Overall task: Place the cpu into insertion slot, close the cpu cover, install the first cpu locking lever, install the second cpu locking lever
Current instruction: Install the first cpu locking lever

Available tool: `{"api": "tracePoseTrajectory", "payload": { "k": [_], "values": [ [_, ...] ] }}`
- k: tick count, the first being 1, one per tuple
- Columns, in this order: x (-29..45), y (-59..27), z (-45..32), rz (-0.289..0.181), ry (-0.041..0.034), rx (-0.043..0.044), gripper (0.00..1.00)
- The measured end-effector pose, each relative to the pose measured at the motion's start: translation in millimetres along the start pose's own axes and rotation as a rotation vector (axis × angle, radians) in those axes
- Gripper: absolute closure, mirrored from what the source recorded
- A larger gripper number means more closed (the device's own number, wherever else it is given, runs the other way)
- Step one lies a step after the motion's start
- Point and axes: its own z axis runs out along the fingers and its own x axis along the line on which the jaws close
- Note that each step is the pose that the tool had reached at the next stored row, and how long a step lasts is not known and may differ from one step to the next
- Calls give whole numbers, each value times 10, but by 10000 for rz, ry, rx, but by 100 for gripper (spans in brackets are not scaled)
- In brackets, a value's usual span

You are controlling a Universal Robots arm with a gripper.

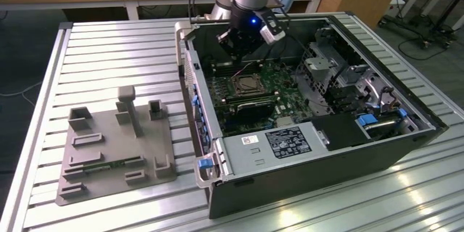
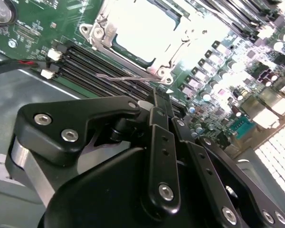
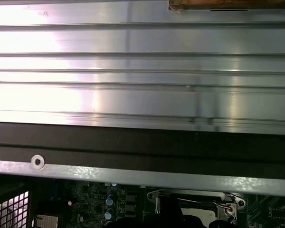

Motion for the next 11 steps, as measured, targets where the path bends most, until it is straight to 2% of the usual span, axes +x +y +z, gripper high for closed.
{"api": "tracePoseTrajectory", "payload": {
  "k": [8, 11],
  "values": [
    [-93, 5, 17, 0, -20, 2, 89],
    [-95, 14, 25, -6, -180, 28, 89]
  ]
}}
